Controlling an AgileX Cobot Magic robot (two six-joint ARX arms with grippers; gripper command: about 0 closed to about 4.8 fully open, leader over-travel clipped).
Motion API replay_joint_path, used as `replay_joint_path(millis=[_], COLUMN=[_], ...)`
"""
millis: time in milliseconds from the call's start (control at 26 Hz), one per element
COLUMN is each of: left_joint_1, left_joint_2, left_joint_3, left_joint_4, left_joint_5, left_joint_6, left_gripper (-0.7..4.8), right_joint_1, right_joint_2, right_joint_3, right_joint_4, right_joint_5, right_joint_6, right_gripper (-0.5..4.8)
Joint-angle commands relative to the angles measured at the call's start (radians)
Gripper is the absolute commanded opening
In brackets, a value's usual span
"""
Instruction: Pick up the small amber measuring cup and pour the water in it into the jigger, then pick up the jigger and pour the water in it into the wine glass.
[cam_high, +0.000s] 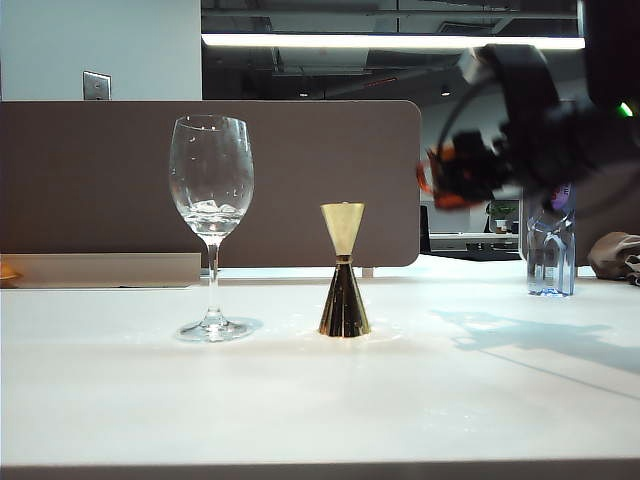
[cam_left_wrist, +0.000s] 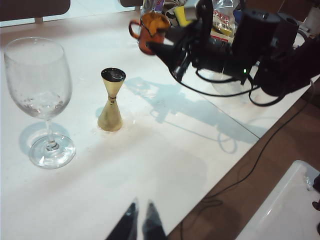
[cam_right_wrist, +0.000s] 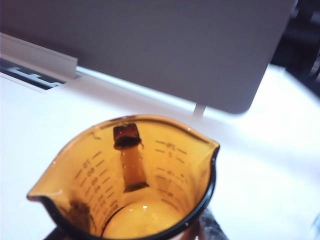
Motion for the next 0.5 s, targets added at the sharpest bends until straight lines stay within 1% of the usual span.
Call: replay_joint_path(millis=[38,77,192,308,500], left_joint_1=[-0.001,-0.001,-0.001,-0.001,-0.001], left_joint_2=[0.001,0.001,0.001,0.001,0.001], left_joint_3=[0.006,0.006,0.006,0.006,0.006], left_joint_4=[0.013,0.013,0.013,0.013,0.013], left_joint_5=[0.0,0.0,-0.001,0.0,-0.001], left_joint_6=[0.003,0.003,0.003,0.003,0.003], left_gripper=[0.26,0.26,0.26,0.26,0.26], right_joint_1=[-0.01,-0.009,-0.009,-0.009,-0.009], right_joint_2=[0.051,0.078,0.143,0.218,0.309], right_joint_3=[-0.076,-0.099,-0.126,-0.145,-0.148], right_joint_4=[0.146,0.178,0.235,0.285,0.316], right_joint_5=[-0.02,-0.02,-0.02,-0.021,-0.021], right_joint_6=[0.125,0.158,0.204,0.208,0.208], right_gripper=[-0.01,-0.01,-0.01,-0.01,-0.01])
